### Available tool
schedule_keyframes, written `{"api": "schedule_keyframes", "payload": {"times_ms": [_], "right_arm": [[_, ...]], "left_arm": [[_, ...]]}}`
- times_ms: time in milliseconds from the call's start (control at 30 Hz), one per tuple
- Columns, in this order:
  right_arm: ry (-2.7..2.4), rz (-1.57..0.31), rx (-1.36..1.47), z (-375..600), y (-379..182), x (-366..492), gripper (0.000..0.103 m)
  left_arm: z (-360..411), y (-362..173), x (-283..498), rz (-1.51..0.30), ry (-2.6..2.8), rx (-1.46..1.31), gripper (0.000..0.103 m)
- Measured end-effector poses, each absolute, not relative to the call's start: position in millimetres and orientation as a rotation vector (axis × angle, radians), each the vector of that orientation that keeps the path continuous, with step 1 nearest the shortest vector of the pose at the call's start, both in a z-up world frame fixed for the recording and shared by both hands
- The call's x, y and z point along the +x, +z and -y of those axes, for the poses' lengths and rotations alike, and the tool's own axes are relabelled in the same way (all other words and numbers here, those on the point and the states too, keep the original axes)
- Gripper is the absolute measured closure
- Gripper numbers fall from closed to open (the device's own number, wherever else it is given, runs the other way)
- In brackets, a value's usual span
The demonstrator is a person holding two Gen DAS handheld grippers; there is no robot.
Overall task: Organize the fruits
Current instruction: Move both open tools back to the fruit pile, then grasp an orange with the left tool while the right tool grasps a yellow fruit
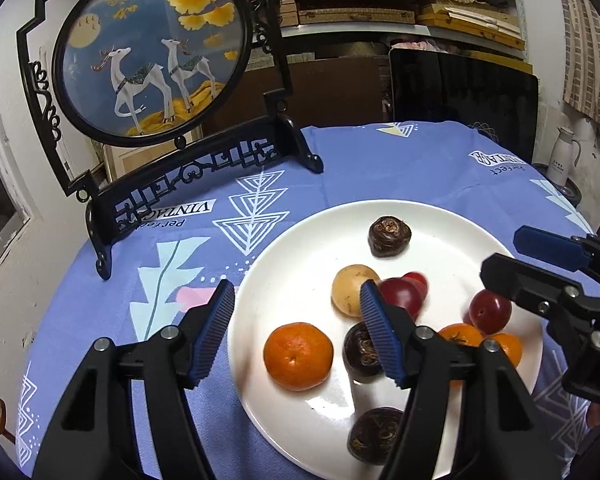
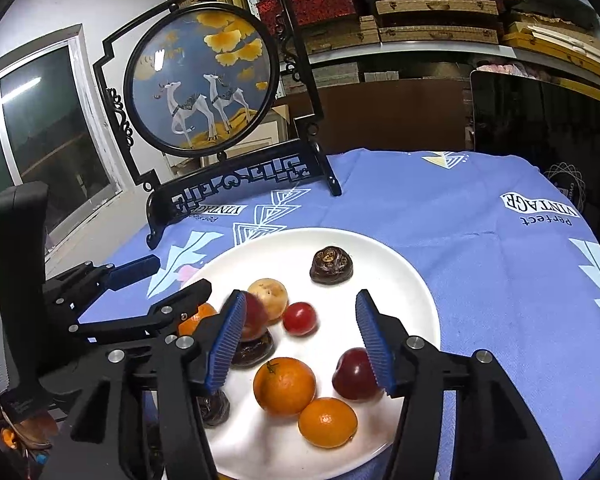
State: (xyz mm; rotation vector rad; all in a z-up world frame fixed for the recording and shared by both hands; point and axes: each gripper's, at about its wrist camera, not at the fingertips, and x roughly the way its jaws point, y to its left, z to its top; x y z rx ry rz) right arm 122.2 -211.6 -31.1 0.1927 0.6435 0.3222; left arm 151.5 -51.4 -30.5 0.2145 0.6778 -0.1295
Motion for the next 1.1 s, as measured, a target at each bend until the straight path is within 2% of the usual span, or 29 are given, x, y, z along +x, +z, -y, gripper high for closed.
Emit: {"api": "schedule_keyframes", "payload": {"times_ms": [100,233,267,300,367,433,567,667,767,900,1100], "right_arm": [[0.336,-0.652,0.185,210,-26,119,0.045],[0.363,-0.634,0.152,201,-15,97,0.045],[0.39,-0.635,0.145,198,-15,87,0.042],[0.413,-0.639,0.117,194,-17,70,0.035],[0.431,-0.651,0.044,186,-23,45,0.033],[0.455,-0.709,-0.035,176,-37,22,0.033],[0.453,-0.854,-0.12,159,-72,13,0.033],[0.446,-0.918,-0.103,151,-86,27,0.041],[0.432,-0.92,-0.096,145,-95,36,0.067],[0.438,-0.895,-0.07,151,-88,27,0.067],[0.412,-0.884,-0.029,174,-83,10,0.067]], "left_arm": [[44,-26,153,-0.669,-0.109,0.187,0.033],[31,-14,151,-0.652,-0.102,0.136,0.032],[28,-10,149,-0.644,-0.102,0.124,0.032],[23,-3,146,-0.633,-0.103,0.108,0.03],[16,7,137,-0.608,-0.112,0.084,0.026],[6,15,119,-0.572,-0.12,0.071,0.019],[-21,13,85,-0.58,-0.14,0.02,0.017],[-43,2,66,-0.642,-0.131,-0.001,0.017],[-58,-9,47,-0.689,-0.119,0.018,0.017],[-59,-26,18,-0.762,-0.192,0.042,0.017],[-6,-61,-26,-0.852,-0.379,0.163,0.017]]}}
